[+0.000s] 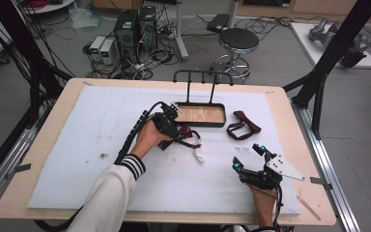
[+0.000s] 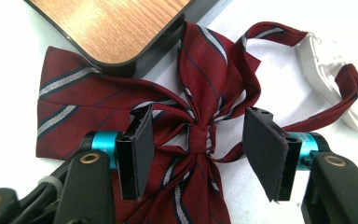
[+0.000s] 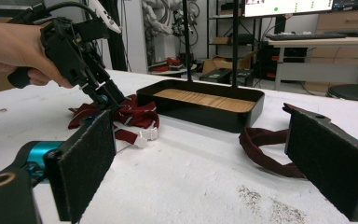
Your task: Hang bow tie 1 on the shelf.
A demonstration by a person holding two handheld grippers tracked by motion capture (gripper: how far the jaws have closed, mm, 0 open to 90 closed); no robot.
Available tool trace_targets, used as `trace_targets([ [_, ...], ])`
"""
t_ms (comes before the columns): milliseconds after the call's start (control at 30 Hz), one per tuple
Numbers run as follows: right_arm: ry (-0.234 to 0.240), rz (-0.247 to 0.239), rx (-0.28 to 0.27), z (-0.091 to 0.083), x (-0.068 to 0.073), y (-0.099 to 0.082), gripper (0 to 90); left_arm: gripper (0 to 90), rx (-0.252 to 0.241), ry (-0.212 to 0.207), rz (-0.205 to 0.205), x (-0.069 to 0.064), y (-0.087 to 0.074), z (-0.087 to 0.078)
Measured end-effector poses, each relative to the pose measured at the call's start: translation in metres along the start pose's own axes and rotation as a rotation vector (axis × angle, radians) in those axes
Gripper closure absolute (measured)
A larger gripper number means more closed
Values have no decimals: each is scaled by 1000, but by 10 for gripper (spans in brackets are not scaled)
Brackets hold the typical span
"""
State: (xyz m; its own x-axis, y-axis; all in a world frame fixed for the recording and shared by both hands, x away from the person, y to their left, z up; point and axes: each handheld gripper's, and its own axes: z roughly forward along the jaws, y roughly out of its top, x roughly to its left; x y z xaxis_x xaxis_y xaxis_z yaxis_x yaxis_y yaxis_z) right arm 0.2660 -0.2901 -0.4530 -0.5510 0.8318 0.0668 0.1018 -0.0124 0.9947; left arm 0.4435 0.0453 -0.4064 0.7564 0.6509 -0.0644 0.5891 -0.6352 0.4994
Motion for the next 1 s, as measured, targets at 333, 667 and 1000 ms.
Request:
trace_targets([
  [333,2,-2,2,0,0,0,79,455,-2,5,-34,0,1,0],
  [667,1,5,5,0,1,0,78,493,24,7,-39,-2,1,5],
  [1000,-1,0,0,0,0,0,79,590,30,19,-48,-4,1,7],
])
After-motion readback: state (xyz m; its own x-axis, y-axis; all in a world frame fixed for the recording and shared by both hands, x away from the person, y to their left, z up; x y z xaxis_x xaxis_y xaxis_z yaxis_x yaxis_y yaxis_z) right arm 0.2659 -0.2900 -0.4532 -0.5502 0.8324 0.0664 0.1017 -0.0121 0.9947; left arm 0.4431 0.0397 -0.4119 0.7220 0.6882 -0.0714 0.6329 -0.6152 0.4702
